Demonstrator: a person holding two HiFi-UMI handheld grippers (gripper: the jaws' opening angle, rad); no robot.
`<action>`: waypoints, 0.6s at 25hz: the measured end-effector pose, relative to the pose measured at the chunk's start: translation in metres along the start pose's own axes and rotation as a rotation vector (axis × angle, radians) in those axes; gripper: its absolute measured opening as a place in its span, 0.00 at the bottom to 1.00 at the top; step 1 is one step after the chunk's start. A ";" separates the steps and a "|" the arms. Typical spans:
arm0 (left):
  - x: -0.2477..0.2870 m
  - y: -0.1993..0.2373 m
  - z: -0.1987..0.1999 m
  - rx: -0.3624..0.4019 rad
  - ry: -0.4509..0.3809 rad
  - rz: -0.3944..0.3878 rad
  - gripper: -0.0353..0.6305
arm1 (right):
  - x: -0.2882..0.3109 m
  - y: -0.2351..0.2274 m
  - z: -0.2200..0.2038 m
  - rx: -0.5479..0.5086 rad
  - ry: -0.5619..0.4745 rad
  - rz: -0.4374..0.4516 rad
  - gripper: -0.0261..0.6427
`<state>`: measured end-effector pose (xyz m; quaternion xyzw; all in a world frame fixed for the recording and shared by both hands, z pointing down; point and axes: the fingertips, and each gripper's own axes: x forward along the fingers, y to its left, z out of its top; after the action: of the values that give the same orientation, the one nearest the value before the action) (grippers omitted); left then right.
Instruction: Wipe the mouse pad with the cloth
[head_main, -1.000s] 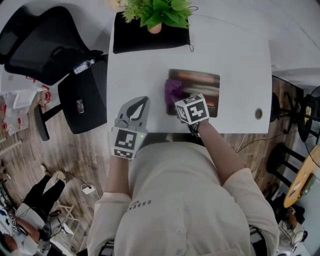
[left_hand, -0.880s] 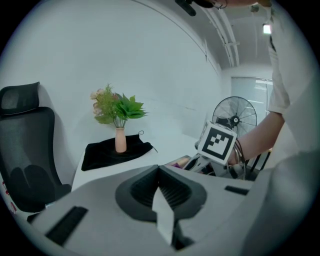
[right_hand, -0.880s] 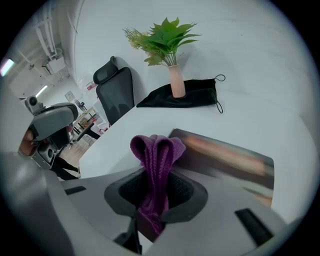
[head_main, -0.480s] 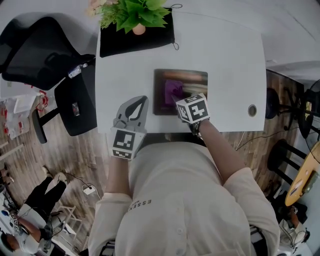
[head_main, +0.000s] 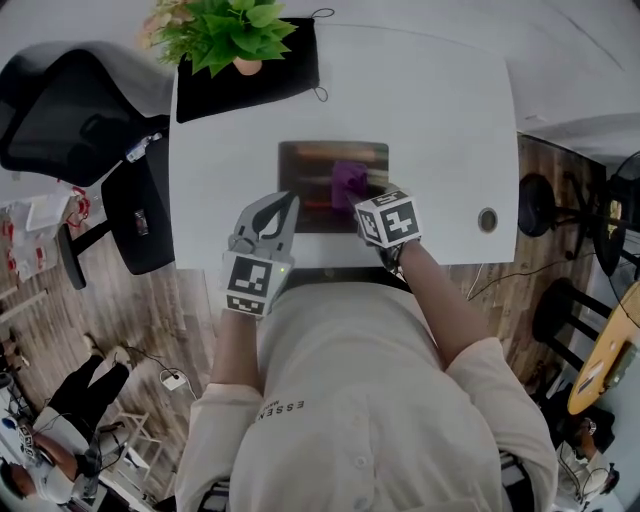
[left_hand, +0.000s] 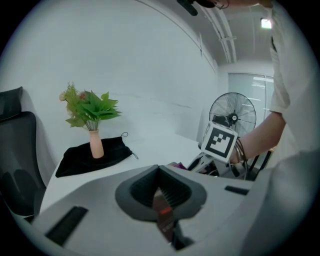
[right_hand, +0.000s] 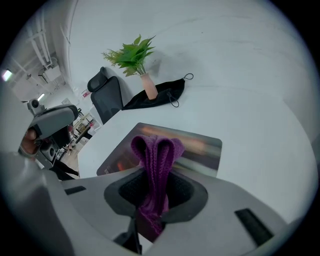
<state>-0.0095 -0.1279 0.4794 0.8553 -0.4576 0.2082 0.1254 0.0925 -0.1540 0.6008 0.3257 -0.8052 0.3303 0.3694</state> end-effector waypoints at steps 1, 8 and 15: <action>0.003 -0.004 0.002 0.002 -0.001 -0.002 0.06 | -0.003 -0.004 -0.002 0.003 -0.002 -0.001 0.18; 0.021 -0.032 0.012 0.008 -0.017 0.000 0.06 | -0.025 -0.040 -0.018 0.016 0.000 -0.022 0.18; 0.026 -0.050 0.026 0.017 -0.062 0.021 0.06 | -0.044 -0.071 -0.033 0.032 -0.006 -0.049 0.18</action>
<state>0.0516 -0.1297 0.4680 0.8575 -0.4684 0.1867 0.1018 0.1822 -0.1564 0.6022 0.3522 -0.7927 0.3328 0.3698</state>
